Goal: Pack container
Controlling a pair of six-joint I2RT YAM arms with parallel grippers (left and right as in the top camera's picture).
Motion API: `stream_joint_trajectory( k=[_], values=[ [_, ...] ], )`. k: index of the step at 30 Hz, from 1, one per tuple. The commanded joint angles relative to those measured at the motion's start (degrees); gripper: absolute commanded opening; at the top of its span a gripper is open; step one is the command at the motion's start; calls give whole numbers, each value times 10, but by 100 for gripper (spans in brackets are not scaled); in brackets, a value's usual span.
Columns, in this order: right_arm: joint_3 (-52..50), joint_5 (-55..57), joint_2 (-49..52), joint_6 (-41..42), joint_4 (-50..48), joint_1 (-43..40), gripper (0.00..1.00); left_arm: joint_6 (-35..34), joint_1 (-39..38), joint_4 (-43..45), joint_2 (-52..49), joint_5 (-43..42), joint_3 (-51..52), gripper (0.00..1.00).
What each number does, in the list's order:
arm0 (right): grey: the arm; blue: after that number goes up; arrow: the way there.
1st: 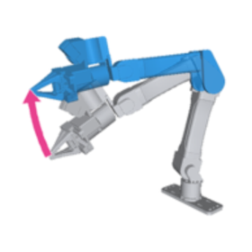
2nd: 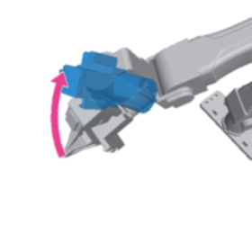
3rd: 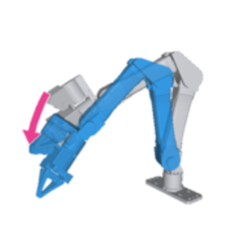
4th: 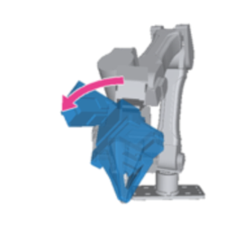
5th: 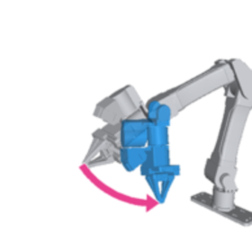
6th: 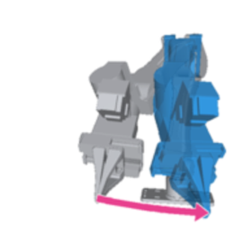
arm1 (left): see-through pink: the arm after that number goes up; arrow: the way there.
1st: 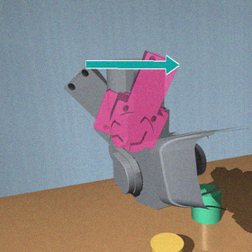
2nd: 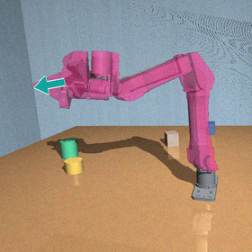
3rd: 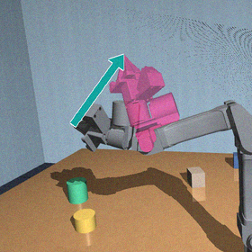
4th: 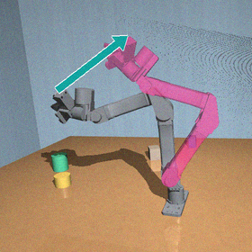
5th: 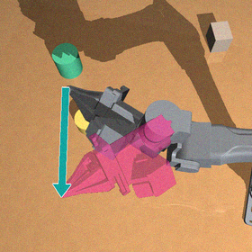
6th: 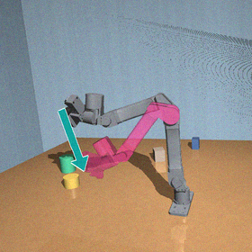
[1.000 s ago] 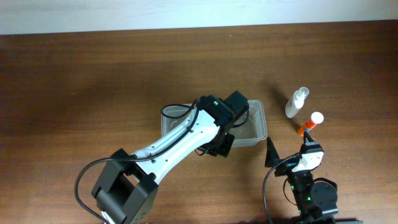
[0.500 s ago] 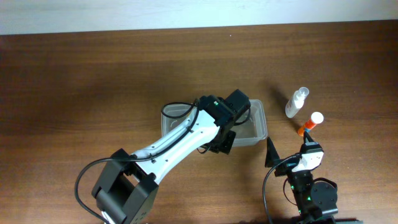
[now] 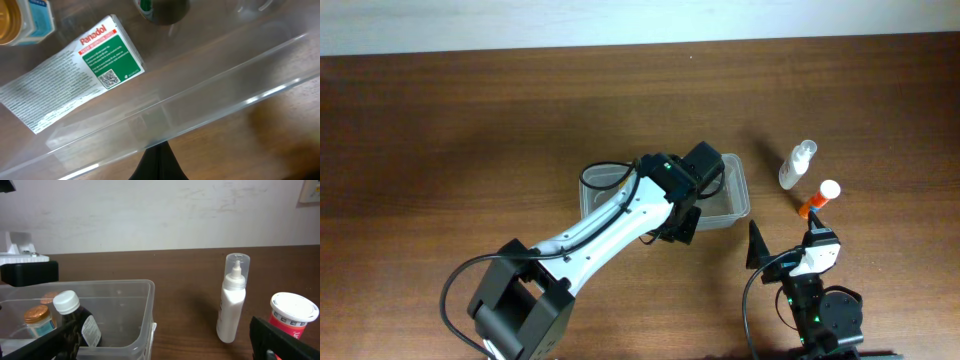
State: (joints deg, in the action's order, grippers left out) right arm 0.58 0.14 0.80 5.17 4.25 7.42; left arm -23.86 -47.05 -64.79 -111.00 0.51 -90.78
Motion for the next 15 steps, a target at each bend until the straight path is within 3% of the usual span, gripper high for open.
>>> stream_joint_trajectory(
  k=[1,15],
  values=[
    [-3,-1,-4,-3,3,-4,98,-9,8,2,13,28,2,0],
    [-3,-1,-4,-3,3,-4,98,-9,21,-4,13,35,2,0]
  ],
)
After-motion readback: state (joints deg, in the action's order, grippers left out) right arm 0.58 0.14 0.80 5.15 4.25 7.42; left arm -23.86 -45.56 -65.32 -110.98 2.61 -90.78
